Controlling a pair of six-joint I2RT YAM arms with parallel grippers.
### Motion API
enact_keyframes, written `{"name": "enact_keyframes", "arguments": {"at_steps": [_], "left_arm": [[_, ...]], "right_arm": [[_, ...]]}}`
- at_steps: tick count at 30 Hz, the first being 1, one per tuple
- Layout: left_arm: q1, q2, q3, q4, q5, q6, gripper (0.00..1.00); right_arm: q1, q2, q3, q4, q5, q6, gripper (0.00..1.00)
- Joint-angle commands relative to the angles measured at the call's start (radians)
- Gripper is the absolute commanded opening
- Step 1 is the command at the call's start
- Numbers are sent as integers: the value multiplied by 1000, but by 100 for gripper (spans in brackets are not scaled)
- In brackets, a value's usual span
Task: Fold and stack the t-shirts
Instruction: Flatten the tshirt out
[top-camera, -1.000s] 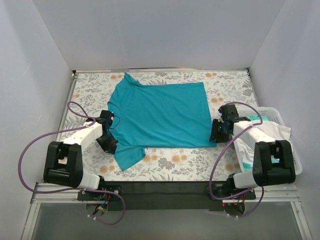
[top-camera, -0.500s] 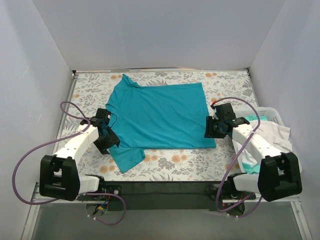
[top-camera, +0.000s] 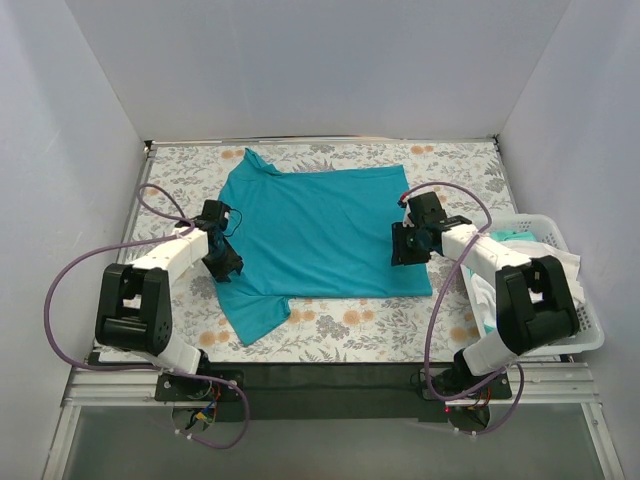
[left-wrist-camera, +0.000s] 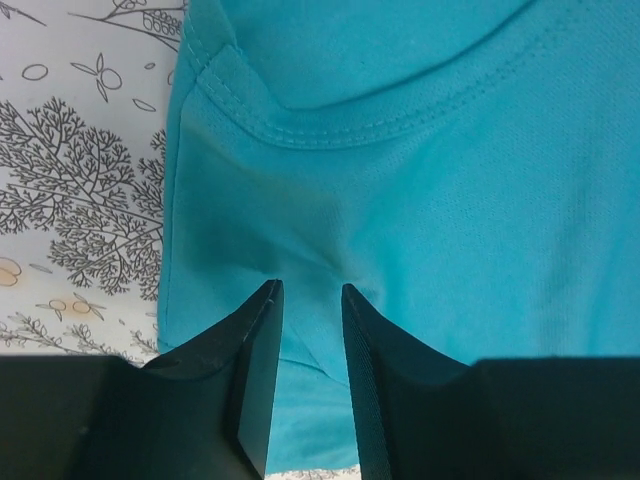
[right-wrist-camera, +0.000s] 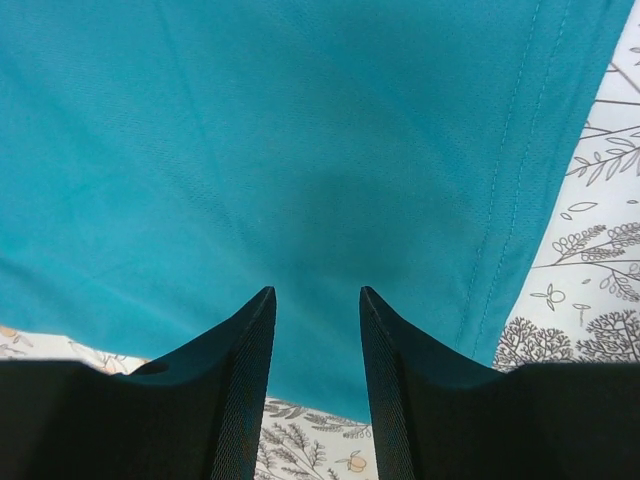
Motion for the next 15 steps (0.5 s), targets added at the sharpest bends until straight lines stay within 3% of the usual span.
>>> {"name": "enact_keyframes", "arguments": {"at_steps": [1, 11, 15], "left_arm": [[17, 6, -21, 55, -29, 3, 30], [82, -45, -159, 15, -29, -36, 23], [107, -73, -150, 2, -39, -16, 23]], "right_arm": [[-9, 33, 4, 44, 13, 15, 40], [-95, 70, -54, 70, 92, 73, 40], [-102, 61, -31, 64, 85, 59, 40]]}}
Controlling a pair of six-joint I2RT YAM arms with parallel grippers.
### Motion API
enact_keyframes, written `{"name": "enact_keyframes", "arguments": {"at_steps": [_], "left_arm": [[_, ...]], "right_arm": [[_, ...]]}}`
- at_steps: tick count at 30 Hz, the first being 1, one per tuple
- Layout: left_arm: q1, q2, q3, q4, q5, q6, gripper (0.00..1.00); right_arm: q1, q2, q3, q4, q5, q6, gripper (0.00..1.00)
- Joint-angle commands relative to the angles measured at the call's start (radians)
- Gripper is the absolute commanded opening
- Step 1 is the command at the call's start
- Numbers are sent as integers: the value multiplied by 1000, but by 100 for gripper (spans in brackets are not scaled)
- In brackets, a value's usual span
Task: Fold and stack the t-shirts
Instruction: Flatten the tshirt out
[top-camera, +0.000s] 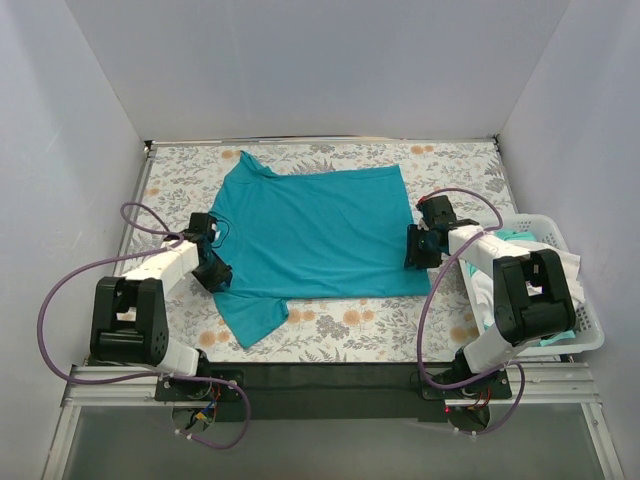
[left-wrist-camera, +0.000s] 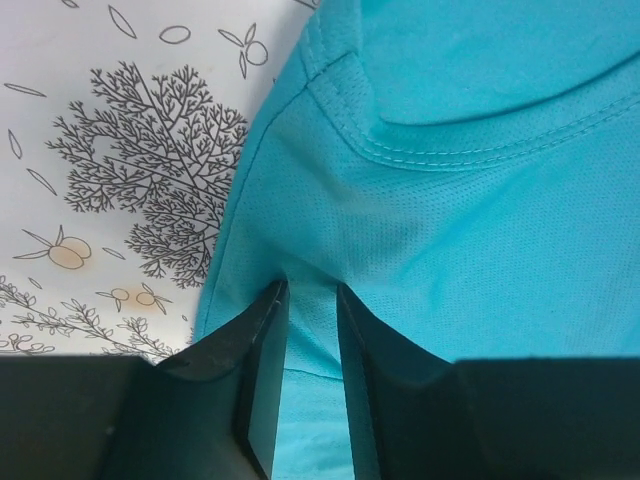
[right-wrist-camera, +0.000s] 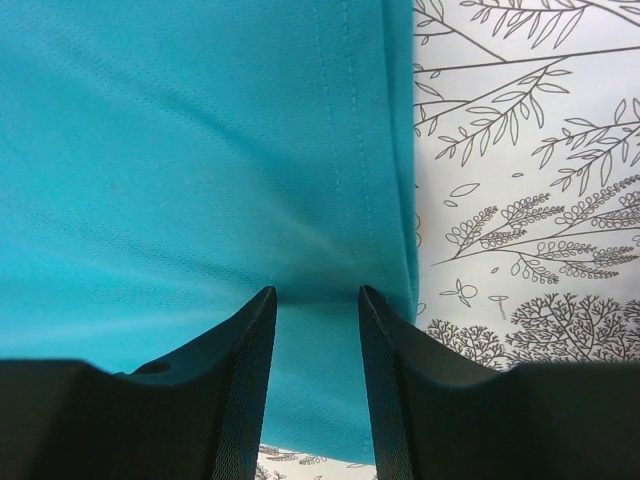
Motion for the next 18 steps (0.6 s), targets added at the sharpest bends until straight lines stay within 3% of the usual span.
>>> {"name": "enact_keyframes", "arguments": {"at_steps": [1, 4, 7, 12, 18], "left_arm": [[22, -26, -9, -61, -38, 21, 28], [21, -50, 37, -63, -3, 41, 43], [6, -72, 92, -77, 34, 65, 52], [-68, -104, 157, -80, 55, 84, 56], [-96, -23, 235, 11, 31, 139, 56]], "right_arm": [[2, -20, 16, 20, 22, -2, 39], [54, -60, 27, 20, 14, -54, 40], [158, -132, 33, 20, -26, -123, 40], [347, -168, 45, 27, -21, -172, 40], [350, -48, 128, 59, 61, -165, 40]]}}
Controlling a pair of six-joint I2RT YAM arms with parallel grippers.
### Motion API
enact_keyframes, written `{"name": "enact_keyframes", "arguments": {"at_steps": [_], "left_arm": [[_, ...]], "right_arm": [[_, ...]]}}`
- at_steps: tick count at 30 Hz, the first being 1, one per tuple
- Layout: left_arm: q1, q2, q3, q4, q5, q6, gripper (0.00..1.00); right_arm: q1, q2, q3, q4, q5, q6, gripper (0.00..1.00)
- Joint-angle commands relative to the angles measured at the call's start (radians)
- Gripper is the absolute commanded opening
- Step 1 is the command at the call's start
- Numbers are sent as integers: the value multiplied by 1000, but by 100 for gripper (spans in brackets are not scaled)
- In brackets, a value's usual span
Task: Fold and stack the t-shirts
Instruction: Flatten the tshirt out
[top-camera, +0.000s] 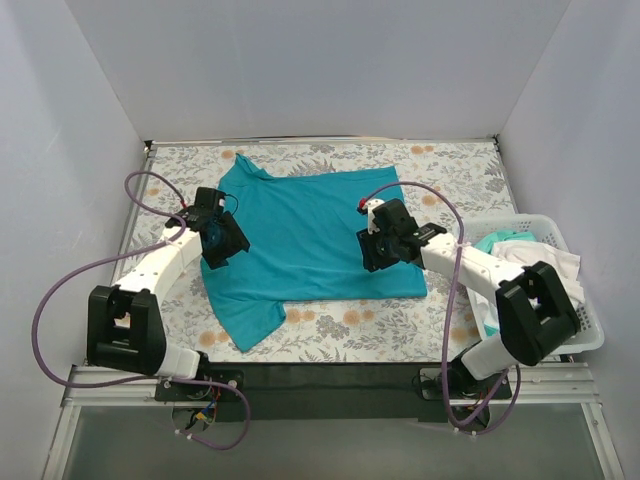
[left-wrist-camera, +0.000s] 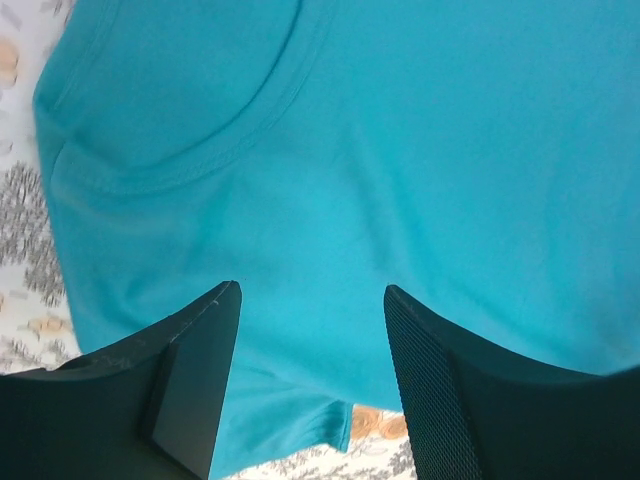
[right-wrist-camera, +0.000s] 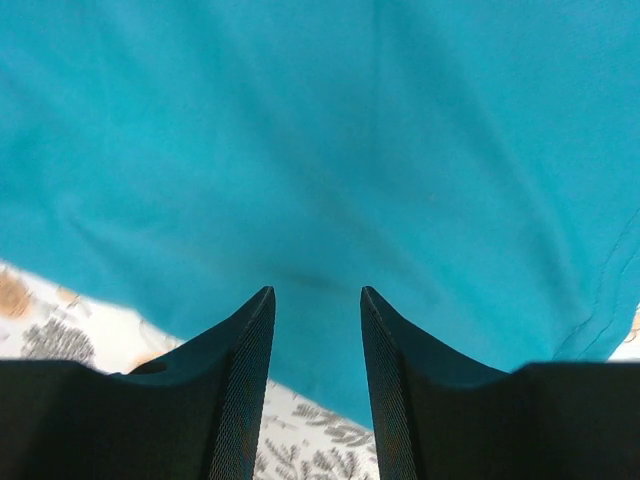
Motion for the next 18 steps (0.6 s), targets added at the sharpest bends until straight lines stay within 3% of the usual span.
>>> {"name": "enact_keyframes", "arguments": {"at_steps": [1, 8, 18], "left_arm": [[-3, 75, 58, 71, -17, 59, 56], [-3, 223, 92, 83, -32, 53, 56], [-3, 110, -142, -8, 20, -47, 50]], "right_arm": [[-11, 101, 89, 33, 67, -29, 40], [-11, 225, 155, 16, 29, -34, 41], [-8, 182, -21, -53, -73, 12, 43]]}}
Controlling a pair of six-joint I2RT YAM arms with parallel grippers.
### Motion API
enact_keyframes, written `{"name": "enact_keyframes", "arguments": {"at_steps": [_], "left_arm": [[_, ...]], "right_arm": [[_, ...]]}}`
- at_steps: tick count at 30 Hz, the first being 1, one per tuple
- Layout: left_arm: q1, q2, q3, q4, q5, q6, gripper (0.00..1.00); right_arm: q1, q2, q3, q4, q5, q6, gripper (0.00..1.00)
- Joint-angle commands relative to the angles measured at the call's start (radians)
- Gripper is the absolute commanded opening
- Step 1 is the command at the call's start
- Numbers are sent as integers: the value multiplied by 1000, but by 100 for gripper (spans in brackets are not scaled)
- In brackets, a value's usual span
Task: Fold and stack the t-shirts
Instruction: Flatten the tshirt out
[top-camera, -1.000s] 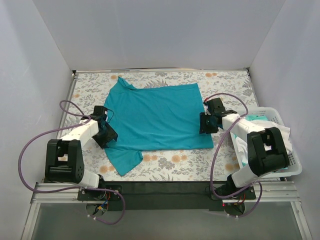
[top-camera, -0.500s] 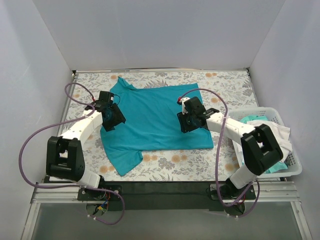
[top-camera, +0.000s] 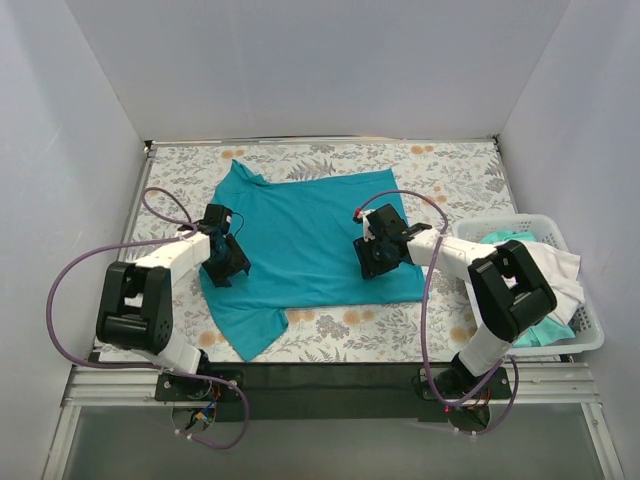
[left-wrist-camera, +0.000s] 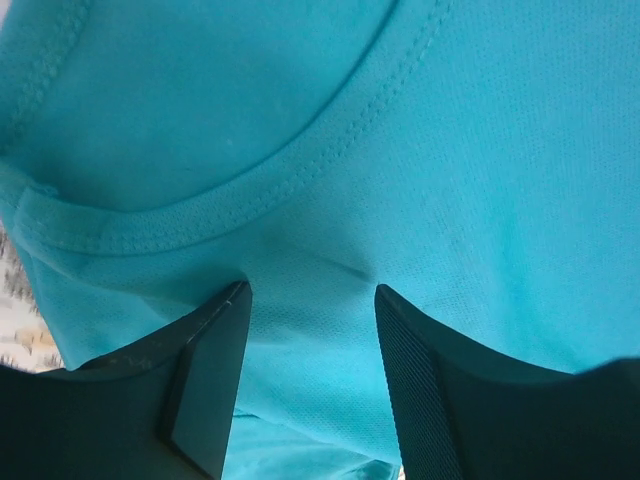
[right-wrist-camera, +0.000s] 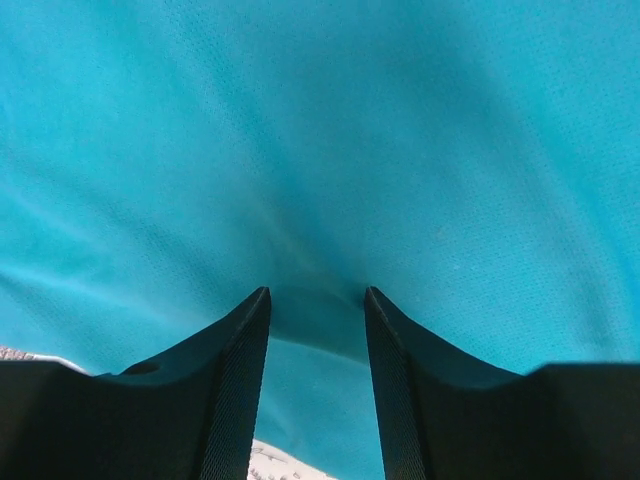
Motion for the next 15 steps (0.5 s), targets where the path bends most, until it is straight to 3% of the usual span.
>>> {"name": "enact_keyframes", "arguments": {"at_steps": [1, 9, 15], "left_arm": [[0, -81, -123, -91, 23, -53, 50], [0, -256, -156, -198, 55, -77, 48], [26, -196, 101, -114, -59, 70, 54]], "right_arm": [[6, -40, -93, -98, -66, 35, 43], [48, -176, -127, -242, -143, 46, 45], [-45, -160, 135, -286, -43, -60, 45]]}}
